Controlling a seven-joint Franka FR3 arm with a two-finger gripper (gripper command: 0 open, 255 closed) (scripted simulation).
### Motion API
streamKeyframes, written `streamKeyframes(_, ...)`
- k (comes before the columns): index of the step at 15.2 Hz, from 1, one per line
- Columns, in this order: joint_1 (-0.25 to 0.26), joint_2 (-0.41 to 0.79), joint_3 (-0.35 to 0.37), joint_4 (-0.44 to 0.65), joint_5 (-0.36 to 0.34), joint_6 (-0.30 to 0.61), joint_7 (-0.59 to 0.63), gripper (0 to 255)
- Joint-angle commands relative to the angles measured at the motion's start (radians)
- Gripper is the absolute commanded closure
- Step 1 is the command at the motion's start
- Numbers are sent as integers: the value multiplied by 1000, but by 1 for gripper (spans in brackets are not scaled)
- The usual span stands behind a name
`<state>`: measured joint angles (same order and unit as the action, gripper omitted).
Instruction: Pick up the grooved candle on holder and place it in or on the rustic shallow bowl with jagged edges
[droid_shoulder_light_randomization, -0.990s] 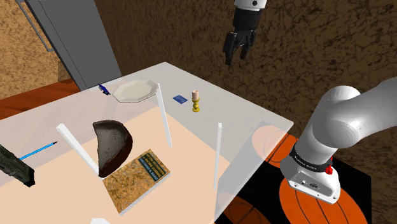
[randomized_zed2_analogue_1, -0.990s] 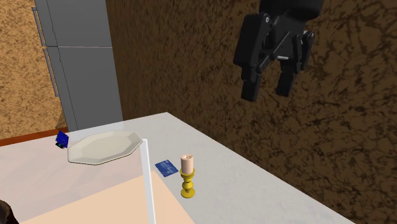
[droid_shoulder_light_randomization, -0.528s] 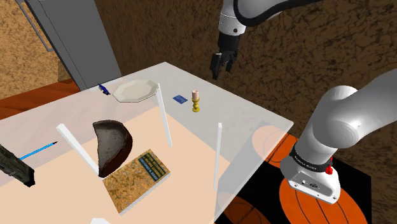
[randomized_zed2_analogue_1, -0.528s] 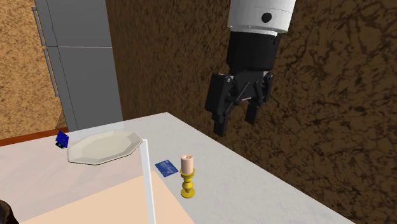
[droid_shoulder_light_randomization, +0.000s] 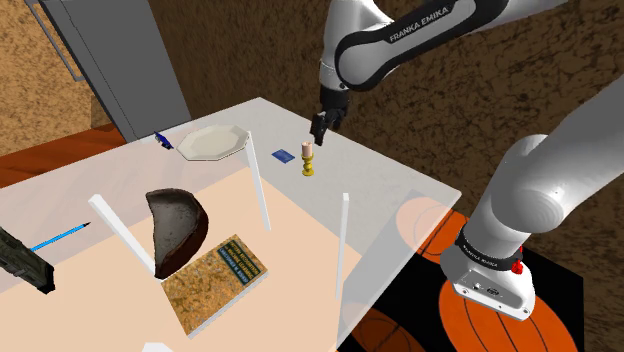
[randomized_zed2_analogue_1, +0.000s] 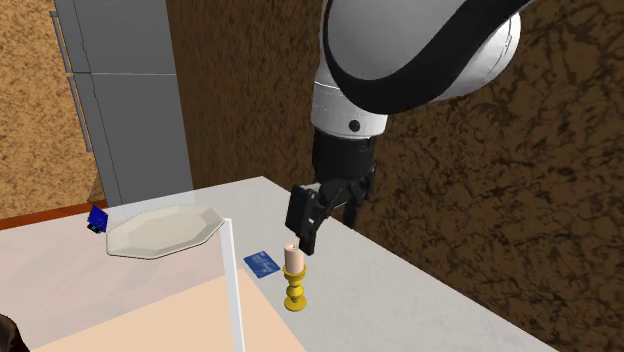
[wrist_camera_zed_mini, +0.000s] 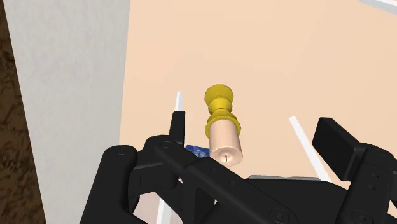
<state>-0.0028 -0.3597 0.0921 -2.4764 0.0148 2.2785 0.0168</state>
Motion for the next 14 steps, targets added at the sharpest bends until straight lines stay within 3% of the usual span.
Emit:
streamKeyframes(1,-4,72,7,7,-21,78,-5,0)
streamKeyframes(5,-15,226,20,48,-78,211,-1,0)
streamKeyframes(14,-21,327,19,41,-111,319,20,0)
